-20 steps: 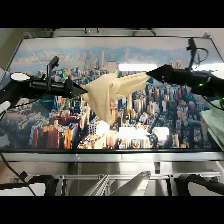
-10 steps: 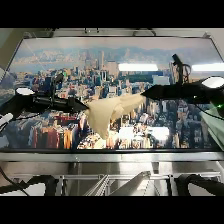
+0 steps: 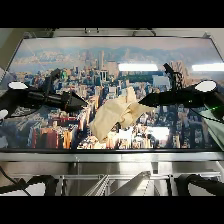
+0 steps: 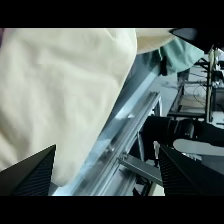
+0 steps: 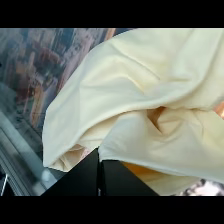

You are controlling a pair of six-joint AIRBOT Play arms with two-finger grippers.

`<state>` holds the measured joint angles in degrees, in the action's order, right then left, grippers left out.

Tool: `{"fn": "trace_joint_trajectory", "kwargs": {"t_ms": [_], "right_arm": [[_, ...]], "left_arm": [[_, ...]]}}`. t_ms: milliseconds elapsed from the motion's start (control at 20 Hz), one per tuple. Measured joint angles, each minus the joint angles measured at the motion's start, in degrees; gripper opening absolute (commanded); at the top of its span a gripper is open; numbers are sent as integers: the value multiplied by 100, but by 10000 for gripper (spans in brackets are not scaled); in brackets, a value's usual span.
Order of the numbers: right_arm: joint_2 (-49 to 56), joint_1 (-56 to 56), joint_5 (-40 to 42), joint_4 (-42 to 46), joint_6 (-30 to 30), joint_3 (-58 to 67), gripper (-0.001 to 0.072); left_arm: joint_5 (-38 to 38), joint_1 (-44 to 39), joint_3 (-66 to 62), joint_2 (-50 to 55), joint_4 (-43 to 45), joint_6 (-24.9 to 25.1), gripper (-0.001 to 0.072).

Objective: Fold the shirts.

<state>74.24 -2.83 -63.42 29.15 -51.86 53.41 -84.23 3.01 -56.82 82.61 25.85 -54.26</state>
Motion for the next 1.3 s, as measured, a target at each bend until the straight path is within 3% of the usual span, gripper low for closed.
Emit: {"fn": "trace_joint_trajectory", "kwargs": {"t_ms": [350,550,850,1100,1150,1300], "right_arm": [[-127,422,-70,57,-2,105,14],[-162,732,-210,87,-2,114,14],[-168,1154,-52,87,-2,116,14],[-168,1309,-17,85,20,116,14],[-168,1320,-26,85,37,116,14],[-168,1335,-81,68,68,116,14]], "left_arm": [[984,-1381,592,0,146,-264,708],[1513,-2166,459,0,1344,-1102,709],[1158,-3088,24,0,2616,-2175,709],[1753,-3558,70,4,3010,-2616,707],[1954,-3602,70,22,3040,-2671,689],[2295,-3679,-61,229,3073,-2782,368]]}}
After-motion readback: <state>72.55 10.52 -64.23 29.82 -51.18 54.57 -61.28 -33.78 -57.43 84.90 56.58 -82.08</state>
